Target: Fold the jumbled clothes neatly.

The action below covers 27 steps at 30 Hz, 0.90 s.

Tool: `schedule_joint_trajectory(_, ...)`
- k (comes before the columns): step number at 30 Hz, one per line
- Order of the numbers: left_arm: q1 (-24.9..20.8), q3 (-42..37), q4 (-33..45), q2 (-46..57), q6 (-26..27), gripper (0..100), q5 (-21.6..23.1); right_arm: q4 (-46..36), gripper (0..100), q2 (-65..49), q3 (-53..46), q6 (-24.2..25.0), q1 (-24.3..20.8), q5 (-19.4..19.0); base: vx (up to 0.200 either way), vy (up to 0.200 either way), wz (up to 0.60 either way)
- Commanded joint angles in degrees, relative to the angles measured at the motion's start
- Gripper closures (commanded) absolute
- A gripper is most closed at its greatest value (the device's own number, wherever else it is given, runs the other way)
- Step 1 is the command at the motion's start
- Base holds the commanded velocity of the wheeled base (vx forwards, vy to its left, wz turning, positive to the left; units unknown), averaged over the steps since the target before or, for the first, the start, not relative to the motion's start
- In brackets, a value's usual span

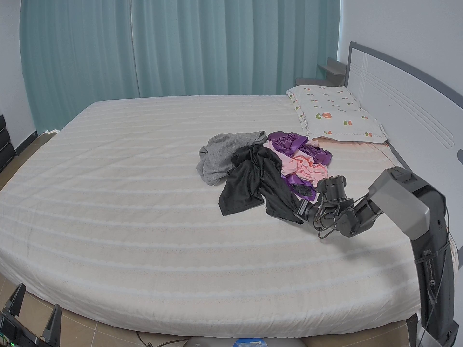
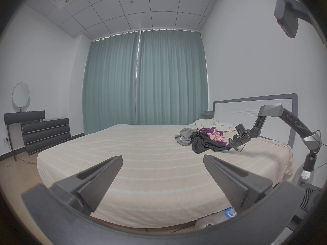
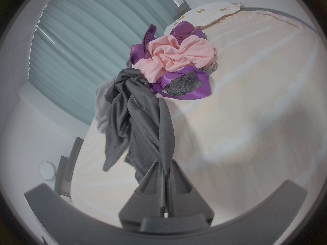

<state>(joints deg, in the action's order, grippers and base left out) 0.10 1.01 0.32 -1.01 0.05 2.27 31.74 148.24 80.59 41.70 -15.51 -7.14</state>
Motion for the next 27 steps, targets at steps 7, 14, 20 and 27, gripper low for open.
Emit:
schedule_joint_trajectory(7, 0.08, -1.01, -0.14, 0.75, 0.74, 0, 0.37, 21.87, 100, -28.44, -33.48, 6.81, -0.93, -5.69, 0.0, 0.0, 0.0)
schedule_joint_trajectory(14, 0.17, 11.47, -6.38, -6.46, -3.48, 0, 0.55, 26.62, 100, -42.15, -44.21, 6.81, -4.09, -5.42, 0.0, 0.0, 0.0)
schedule_joint_trajectory(20, -0.62, 14.54, -7.08, -24.3, -0.58, 0, 3.18, 26.44, 100, -50.94, -42.45, 6.64, -6.11, -5.25, 0.0, 0.0, 0.0)
schedule_joint_trajectory(27, -4.49, 14.63, -22.11, -49.79, -1.1, 0, 4.85, 22.84, 100, -55.16, -34.1, 6.64, -7.52, -5.34, 0.0, 0.0, 0.0)
